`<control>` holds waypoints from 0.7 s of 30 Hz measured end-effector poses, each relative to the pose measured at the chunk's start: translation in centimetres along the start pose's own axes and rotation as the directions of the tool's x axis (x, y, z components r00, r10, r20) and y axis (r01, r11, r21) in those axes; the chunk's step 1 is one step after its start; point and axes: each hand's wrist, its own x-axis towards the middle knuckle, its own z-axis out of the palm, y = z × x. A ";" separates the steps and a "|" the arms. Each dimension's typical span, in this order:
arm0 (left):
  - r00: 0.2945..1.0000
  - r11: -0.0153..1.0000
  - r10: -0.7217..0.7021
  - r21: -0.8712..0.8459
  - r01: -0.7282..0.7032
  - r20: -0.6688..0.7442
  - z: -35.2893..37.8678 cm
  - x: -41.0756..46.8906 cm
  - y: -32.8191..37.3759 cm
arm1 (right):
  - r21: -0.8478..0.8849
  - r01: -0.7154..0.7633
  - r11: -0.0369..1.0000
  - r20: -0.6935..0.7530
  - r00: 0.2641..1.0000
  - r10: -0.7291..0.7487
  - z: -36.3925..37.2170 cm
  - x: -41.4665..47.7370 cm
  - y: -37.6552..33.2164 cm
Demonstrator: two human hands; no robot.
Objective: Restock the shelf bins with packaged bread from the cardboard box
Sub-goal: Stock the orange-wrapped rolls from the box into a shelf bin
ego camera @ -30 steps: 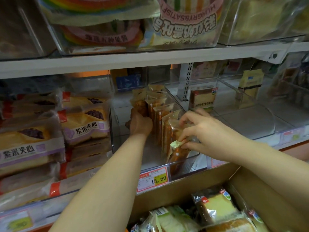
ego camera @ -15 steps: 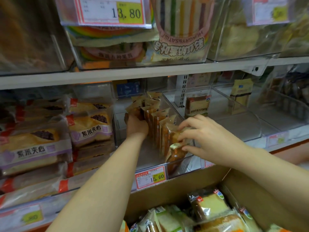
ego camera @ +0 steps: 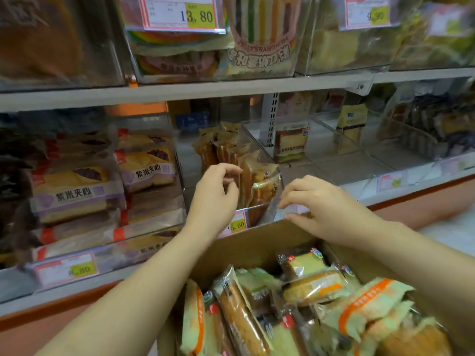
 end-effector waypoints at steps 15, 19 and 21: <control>0.536 0.734 -0.308 0.555 -0.391 0.786 2.4 -9.5 -4.0 | -0.161 -0.477 0.864 0.720 0.541 0.434 5.9 -8.4 2.6; 0.597 0.753 -0.338 0.590 -0.291 0.727 2.1 -9.0 -4.2 | -0.175 -0.473 0.863 0.691 0.565 0.450 6.6 -8.0 2.6; 0.550 0.727 -0.403 0.620 -0.293 0.732 1.9 -9.0 -4.4 | -0.216 -0.408 0.887 0.675 0.594 0.437 6.5 -8.0 2.3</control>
